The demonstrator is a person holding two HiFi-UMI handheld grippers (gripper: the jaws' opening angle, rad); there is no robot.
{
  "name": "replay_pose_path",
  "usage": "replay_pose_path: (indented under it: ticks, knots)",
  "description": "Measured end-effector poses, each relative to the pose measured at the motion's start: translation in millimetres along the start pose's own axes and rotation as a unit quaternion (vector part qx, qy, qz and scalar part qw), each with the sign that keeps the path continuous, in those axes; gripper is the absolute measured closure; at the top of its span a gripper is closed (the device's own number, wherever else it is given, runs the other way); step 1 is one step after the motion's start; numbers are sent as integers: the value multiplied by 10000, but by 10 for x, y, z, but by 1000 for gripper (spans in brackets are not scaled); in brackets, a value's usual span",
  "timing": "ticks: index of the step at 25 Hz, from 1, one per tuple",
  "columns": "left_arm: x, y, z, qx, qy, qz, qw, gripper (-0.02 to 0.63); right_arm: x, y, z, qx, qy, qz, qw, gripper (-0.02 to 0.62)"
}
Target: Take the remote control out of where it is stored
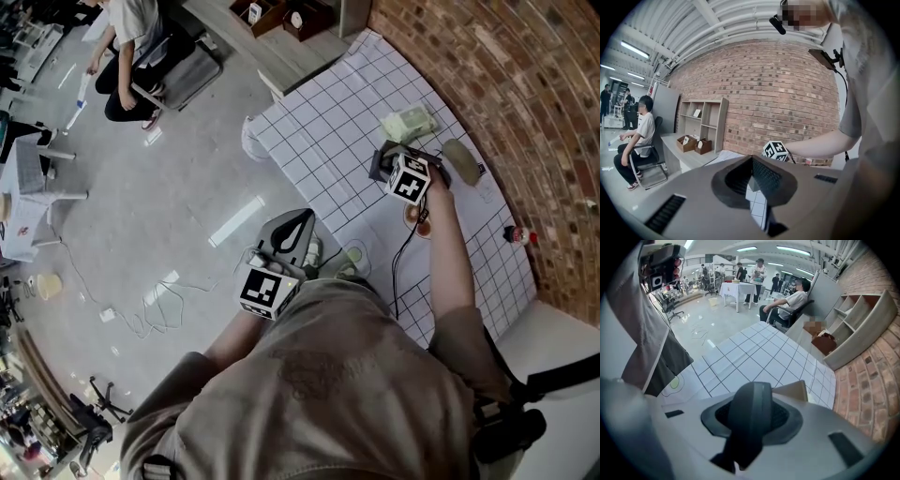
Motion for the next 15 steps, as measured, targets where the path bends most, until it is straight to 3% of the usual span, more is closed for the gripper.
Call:
replay_pose_path:
  ticks: [10, 15]
  knots:
    - [-10, -9, -26, 6, 4, -53, 10000, 594, -38, 47, 39, 286, 262, -152, 9991, 483]
    - [-40, 27, -8, 66, -11, -20, 10000, 595, -93, 13, 23, 389, 146, -183, 9990, 483]
Point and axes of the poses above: the fingertips, and each gripper's own axes: x forward along the fingers, z to its right, y out of its top, the point moved 9 cm from there along -x, backward along the fingers, and after that the axes turned 7 degrees about -x, right-handed, at the moved point
